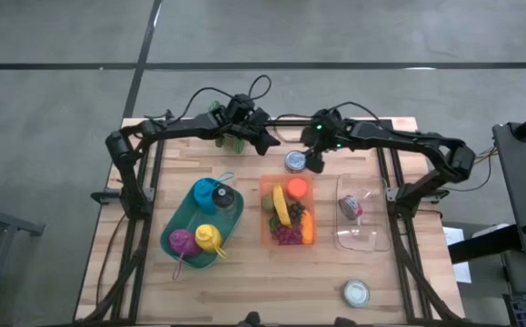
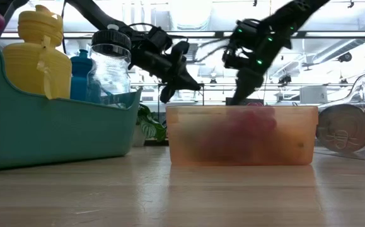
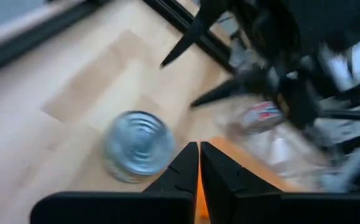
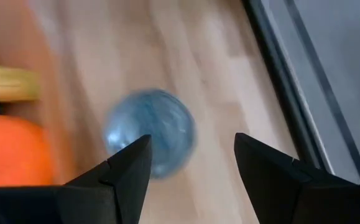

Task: Pick & Place Food Item
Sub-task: Put the top green tuna can into the transparent bin

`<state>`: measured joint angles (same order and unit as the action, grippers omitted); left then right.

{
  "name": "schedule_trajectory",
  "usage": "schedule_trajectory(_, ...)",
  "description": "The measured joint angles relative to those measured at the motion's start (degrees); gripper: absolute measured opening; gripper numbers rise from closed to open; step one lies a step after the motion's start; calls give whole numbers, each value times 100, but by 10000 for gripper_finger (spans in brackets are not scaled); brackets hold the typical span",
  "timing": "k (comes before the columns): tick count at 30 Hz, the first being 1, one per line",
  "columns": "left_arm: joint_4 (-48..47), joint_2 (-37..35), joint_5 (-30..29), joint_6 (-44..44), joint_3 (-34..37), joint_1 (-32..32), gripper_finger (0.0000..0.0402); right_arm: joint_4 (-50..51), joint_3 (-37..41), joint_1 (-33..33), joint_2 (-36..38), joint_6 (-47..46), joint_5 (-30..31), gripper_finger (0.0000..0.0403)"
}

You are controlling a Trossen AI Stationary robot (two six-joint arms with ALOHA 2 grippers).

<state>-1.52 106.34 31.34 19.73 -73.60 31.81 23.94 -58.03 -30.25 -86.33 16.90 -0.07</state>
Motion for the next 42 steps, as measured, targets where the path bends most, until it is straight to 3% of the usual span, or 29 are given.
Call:
schedule_trajectory(3, -10, 0, -370, -761, 0, -5, 22, -156, 375, -335, 272, -177, -132, 227)
schedule_trajectory(7, -9, -2, -833, -1878, 0, -102, 21, -810, 941, -702, 581, -429, -772, 227)
schedule_trajectory(10, -4, -2, -957, -2276, 0, -180, 13, -1312, 1285, -863, 730, -326, -806, 227)
schedule_trajectory(17, 304, 199, -1039, -2404, 0, -199, 4, -1423, 1554, -886, 621, 416, -815, 227)
schedule_trajectory(34, 673, 758, -1011, -2487, -7, -341, 2, -1577, 1533, -888, -6, 171, -810, 227)
schedule_trajectory(42, 1102, 1243, -694, -2444, -4, -360, 2, -1599, 1531, -888, -4, 49, -814, 227)
